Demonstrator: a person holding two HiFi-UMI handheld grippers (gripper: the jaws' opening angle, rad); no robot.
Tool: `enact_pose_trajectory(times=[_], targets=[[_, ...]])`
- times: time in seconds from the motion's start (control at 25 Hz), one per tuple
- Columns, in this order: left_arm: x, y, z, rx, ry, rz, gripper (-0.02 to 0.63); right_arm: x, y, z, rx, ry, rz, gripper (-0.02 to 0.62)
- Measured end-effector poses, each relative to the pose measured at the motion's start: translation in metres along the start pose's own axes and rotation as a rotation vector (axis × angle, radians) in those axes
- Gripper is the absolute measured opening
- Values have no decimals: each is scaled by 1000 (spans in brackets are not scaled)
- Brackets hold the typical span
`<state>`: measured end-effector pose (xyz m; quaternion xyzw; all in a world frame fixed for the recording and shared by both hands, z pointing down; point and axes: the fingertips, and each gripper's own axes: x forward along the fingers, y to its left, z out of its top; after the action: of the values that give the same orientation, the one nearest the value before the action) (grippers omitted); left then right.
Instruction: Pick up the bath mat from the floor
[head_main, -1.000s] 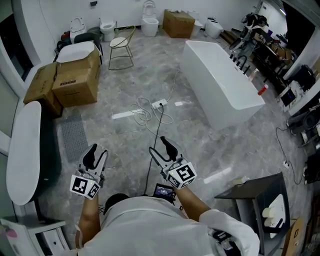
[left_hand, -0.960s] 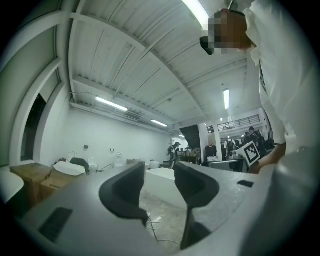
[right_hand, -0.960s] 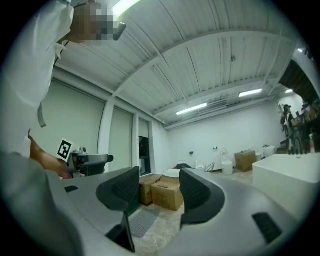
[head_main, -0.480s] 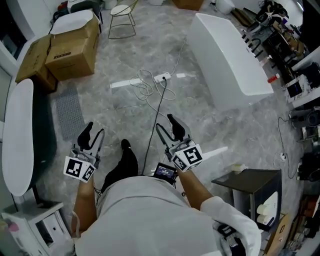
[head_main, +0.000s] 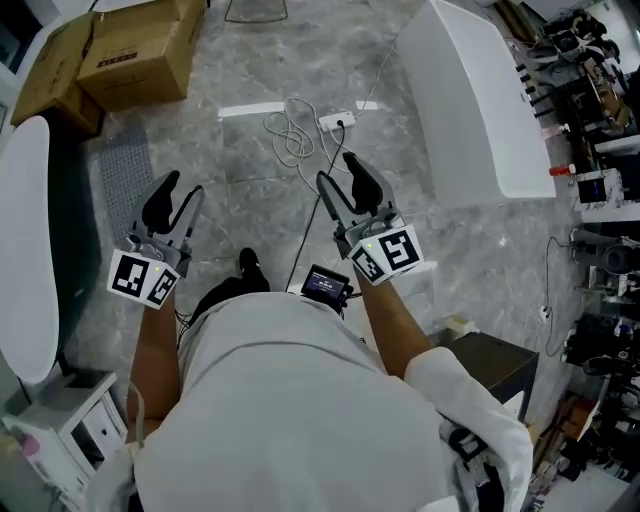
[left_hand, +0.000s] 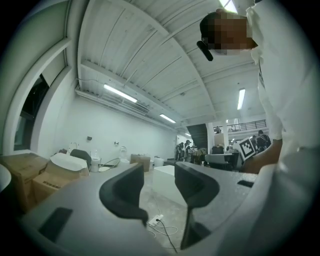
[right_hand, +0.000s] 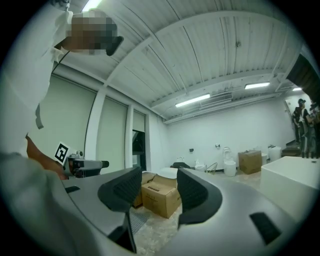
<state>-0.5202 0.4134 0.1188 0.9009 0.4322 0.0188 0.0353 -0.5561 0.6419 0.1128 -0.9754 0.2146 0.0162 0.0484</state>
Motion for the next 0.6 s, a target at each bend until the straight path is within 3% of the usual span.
enact_pose_trajectory(times=[0.28, 0.6], targets=[[41, 83, -6, -33, -7, 61, 195, 96, -23, -4, -17, 12, 62, 238], [129, 157, -19, -48, 12, 108, 195, 183, -119, -31, 34, 22, 45, 224]])
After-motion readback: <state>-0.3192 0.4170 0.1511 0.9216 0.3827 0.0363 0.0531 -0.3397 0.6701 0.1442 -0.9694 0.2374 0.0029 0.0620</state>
